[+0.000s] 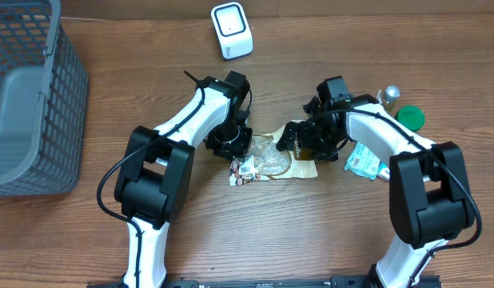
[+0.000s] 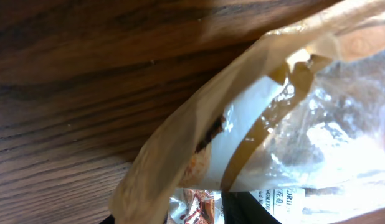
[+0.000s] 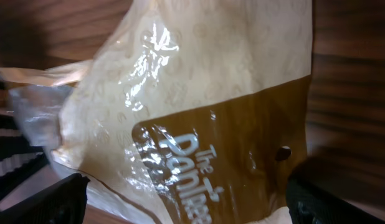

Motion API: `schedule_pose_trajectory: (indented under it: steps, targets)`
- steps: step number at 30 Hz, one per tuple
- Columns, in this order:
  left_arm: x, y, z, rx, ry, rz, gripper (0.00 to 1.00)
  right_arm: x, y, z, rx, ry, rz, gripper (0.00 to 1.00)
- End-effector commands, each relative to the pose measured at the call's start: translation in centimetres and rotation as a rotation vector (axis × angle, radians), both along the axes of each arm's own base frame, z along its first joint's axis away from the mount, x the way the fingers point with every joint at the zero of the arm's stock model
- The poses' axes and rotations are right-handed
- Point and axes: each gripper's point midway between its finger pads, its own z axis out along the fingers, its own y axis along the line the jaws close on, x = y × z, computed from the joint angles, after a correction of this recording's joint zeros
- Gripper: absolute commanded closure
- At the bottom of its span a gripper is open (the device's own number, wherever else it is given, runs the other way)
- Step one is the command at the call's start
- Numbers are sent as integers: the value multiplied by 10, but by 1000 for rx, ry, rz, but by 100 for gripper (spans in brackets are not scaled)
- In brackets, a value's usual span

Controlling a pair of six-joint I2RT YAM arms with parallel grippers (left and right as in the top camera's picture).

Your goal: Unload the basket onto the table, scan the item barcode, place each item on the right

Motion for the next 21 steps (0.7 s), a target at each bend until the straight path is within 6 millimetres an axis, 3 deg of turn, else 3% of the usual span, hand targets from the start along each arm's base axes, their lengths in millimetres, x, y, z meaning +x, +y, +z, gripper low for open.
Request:
schedule_pose_trajectory:
  steps: [1,7,14,21]
  targets:
    - [-8,1,-8,15,25,3,67,-17,16,-9,96,51,21,1]
    - [-8,1,-8,14,24,3,67,-17,32,-7,200,32,25,1]
    - [-8,1,-8,14,24,3,67,-15,58,7,314,-10,84,14]
    - [-8,1,-8,13,23,3,67,-20,73,9,333,-26,129,17]
